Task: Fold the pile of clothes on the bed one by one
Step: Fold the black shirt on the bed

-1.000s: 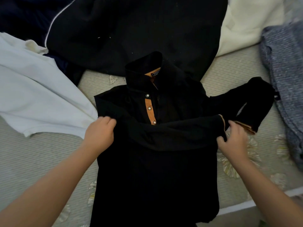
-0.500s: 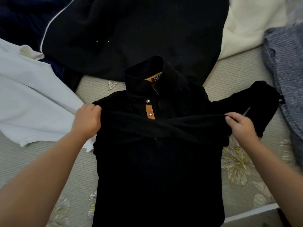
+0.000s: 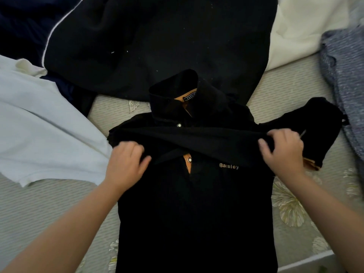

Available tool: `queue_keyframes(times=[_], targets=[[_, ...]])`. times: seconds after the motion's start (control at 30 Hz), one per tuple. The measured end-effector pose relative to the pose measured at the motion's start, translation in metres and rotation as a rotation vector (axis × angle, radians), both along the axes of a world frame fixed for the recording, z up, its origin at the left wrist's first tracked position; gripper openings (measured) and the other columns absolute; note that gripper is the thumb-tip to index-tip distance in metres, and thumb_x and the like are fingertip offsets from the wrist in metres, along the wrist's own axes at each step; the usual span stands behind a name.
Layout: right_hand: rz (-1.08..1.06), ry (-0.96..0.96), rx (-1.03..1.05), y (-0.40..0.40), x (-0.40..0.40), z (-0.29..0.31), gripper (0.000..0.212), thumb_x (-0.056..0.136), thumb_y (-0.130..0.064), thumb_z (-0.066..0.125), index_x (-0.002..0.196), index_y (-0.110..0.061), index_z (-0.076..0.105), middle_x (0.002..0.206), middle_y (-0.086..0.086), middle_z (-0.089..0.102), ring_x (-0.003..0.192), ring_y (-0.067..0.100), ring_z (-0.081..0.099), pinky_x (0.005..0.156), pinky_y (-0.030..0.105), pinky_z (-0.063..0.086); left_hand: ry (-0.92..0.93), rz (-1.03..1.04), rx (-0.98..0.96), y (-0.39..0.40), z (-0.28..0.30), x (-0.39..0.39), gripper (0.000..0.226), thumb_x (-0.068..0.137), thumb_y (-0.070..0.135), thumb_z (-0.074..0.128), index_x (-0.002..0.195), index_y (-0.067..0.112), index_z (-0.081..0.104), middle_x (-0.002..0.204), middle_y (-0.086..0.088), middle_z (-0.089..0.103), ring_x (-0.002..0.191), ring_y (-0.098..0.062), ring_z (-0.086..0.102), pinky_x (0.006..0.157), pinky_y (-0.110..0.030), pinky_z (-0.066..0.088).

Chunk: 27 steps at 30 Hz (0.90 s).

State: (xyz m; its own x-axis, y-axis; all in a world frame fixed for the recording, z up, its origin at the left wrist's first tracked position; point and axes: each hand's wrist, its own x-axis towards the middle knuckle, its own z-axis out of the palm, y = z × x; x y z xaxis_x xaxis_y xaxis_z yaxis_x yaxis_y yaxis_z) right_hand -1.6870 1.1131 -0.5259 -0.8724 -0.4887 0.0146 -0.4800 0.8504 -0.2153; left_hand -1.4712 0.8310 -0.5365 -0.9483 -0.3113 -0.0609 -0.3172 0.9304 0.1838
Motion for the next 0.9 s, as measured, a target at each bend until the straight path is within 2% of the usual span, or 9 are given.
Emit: queue_keyframes(times=[0.07, 0.13, 0.23, 0.33, 0.47, 0.53, 0.67, 0.8, 0.9], targets=[[0.009, -0.022, 0.105, 0.011, 0.017, -0.003, 0.042, 0.076, -0.023, 0.073, 0.097, 0.011, 0.060, 0.086, 0.029, 0.059, 0.081, 0.045, 0.057, 0.064, 0.048, 0.046, -0.084, -0.114, -0.021, 0.008, -0.004, 0.019, 0.041, 0.076, 0.034, 0.045, 0.076, 0.000, 0.067, 0.072, -0.014, 0.064, 0.063, -0.030, 0.062, 0.057, -0.034, 0.050], [-0.212, -0.232, 0.147, 0.018, 0.026, -0.006, 0.047, 0.082, -0.022, 0.066, 0.115, 0.008, 0.052, 0.095, 0.027, 0.058, 0.092, 0.043, 0.056, 0.073, 0.047, 0.045, -0.057, -0.157, -0.071, 0.008, -0.011, 0.031, 0.034, 0.076, 0.024, 0.044, 0.071, 0.003, 0.070, 0.067, -0.010, 0.064, 0.062, -0.026, 0.059, 0.058, -0.031, 0.043], [-0.456, -0.499, -0.041, 0.020, 0.029, -0.014, 0.028, 0.090, -0.014, 0.054, 0.114, 0.002, 0.052, 0.079, 0.010, 0.054, 0.086, 0.033, 0.057, 0.070, 0.033, 0.038, 0.084, -0.133, -0.052, 0.000, -0.016, 0.039, 0.029, 0.074, 0.010, 0.043, 0.067, 0.001, 0.069, 0.062, -0.012, 0.062, 0.068, -0.022, 0.041, 0.060, -0.029, 0.028], [-0.522, -0.490, -0.154, 0.020, 0.023, -0.015, 0.014, 0.090, -0.008, 0.052, 0.098, 0.001, 0.059, 0.069, 0.002, 0.050, 0.076, 0.029, 0.054, 0.066, 0.028, 0.034, 0.095, -0.132, -0.069, -0.010, -0.014, 0.048, 0.028, 0.074, 0.009, 0.042, 0.067, 0.001, 0.069, 0.062, -0.013, 0.062, 0.068, -0.023, 0.040, 0.060, -0.030, 0.028], [-0.490, -0.533, -0.072, 0.018, 0.018, -0.019, 0.037, 0.089, -0.024, 0.058, 0.113, 0.003, 0.050, 0.068, 0.001, 0.049, 0.075, 0.023, 0.049, 0.065, 0.032, 0.037, 0.042, -0.147, -0.047, -0.017, -0.008, 0.057, 0.029, 0.073, 0.012, 0.042, 0.066, 0.001, 0.068, 0.063, -0.013, 0.063, 0.057, -0.028, 0.058, 0.056, -0.032, 0.040], [-0.565, -0.597, -0.095, 0.016, 0.019, -0.023, 0.031, 0.088, -0.021, 0.059, 0.108, 0.002, 0.051, 0.067, 0.000, 0.047, 0.076, 0.024, 0.050, 0.068, 0.034, 0.038, 0.029, -0.132, -0.035, -0.016, -0.006, 0.058, 0.030, 0.073, 0.013, 0.042, 0.066, 0.001, 0.068, 0.064, -0.014, 0.063, 0.053, -0.029, 0.060, 0.054, -0.033, 0.046], [-0.633, -0.604, -0.244, 0.021, 0.018, -0.024, 0.011, 0.089, -0.015, 0.057, 0.082, -0.006, 0.054, 0.066, -0.002, 0.048, 0.073, 0.022, 0.050, 0.068, 0.030, 0.036, 0.047, -0.103, -0.029, -0.014, -0.006, 0.059, 0.029, 0.073, 0.014, 0.043, 0.066, 0.001, 0.068, 0.068, -0.014, 0.065, 0.066, -0.028, 0.054, 0.054, -0.035, 0.048], [-0.654, -0.416, -0.321, 0.029, 0.009, -0.015, 0.008, 0.090, -0.013, 0.053, 0.087, -0.006, 0.054, 0.075, 0.003, 0.052, 0.077, 0.020, 0.047, 0.071, 0.030, 0.033, 0.065, -0.086, -0.005, -0.017, -0.004, 0.062, 0.030, 0.073, 0.014, 0.042, 0.063, -0.001, 0.066, 0.072, -0.016, 0.066, 0.078, -0.023, 0.041, 0.056, -0.039, 0.050], [-0.632, -0.417, -0.211, 0.030, 0.004, -0.018, 0.011, 0.093, -0.014, 0.048, 0.091, -0.003, 0.049, 0.083, 0.011, 0.050, 0.079, 0.025, 0.046, 0.069, 0.032, 0.033, 0.038, -0.118, -0.010, -0.022, -0.001, 0.068, 0.031, 0.073, 0.013, 0.040, 0.062, -0.001, 0.065, 0.074, -0.017, 0.066, 0.081, -0.023, 0.041, 0.057, -0.041, 0.051]])
